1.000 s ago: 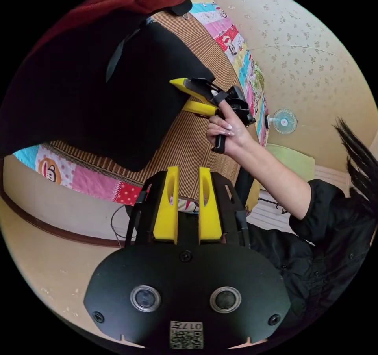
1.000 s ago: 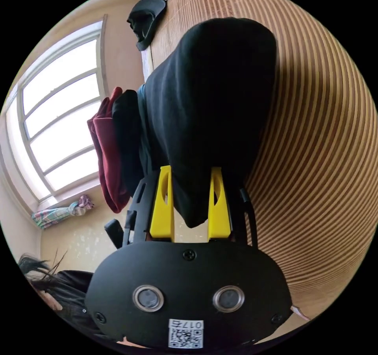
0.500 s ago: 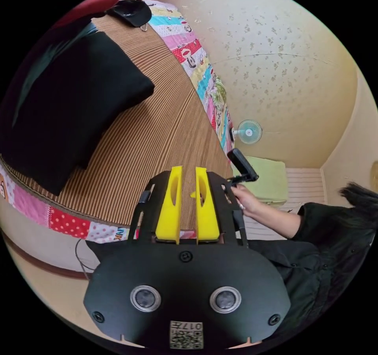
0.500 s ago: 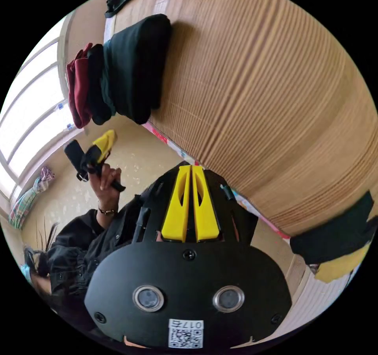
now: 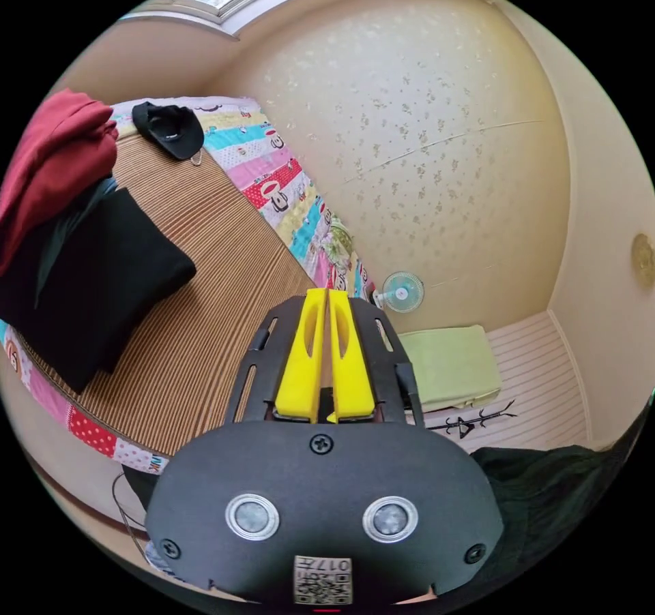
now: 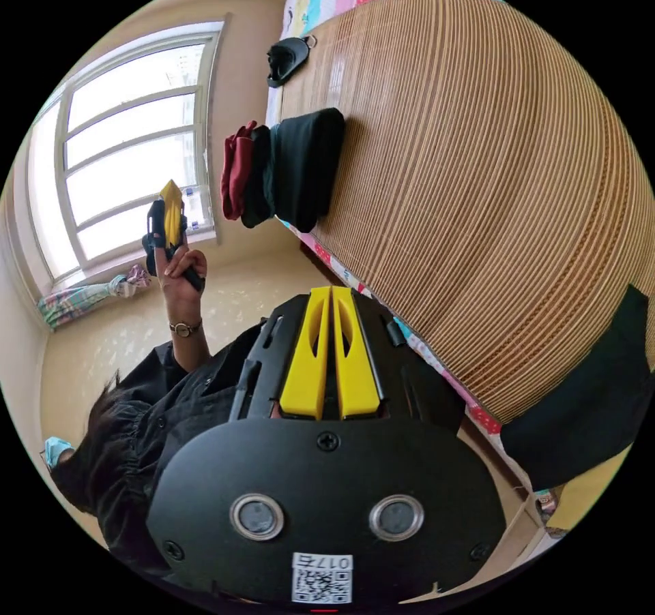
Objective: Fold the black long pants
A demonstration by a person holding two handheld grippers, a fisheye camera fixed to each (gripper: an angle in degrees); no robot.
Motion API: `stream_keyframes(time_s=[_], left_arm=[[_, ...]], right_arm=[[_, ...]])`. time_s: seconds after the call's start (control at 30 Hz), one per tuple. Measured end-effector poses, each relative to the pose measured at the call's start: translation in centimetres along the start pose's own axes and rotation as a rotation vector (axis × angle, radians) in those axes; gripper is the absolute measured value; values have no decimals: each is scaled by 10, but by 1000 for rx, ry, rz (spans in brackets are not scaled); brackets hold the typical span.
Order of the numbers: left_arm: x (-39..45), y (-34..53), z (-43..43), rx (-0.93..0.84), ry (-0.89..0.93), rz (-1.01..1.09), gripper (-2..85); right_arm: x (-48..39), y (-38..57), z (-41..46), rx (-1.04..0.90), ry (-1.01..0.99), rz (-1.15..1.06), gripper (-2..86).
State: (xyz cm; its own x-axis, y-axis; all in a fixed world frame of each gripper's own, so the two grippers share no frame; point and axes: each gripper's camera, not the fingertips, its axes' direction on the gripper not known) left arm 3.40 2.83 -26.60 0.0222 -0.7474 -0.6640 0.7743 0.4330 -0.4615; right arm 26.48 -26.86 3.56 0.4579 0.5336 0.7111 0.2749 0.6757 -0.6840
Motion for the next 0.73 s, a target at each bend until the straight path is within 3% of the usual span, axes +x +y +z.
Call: stream_keyframes(time_s=[0.1, 0.3, 0.53, 0.63, 0.73], left_arm=[[55, -2, 17, -37, 94, 14, -9], [158, -10, 59, -187, 341, 18, -10], [240, 22, 139, -476, 438, -1, -10], [252, 41, 168, -531, 487, -47, -10], [259, 54, 187, -558, 484, -73, -10]], right_arm=[[14, 37, -36, 96, 151, 9, 5], [71, 159, -99, 342, 569, 230, 7], [145, 317, -99, 396, 1006, 674, 19], [164, 344, -78, 363, 982, 712, 44], [152, 344, -59, 492, 831, 593, 60]])
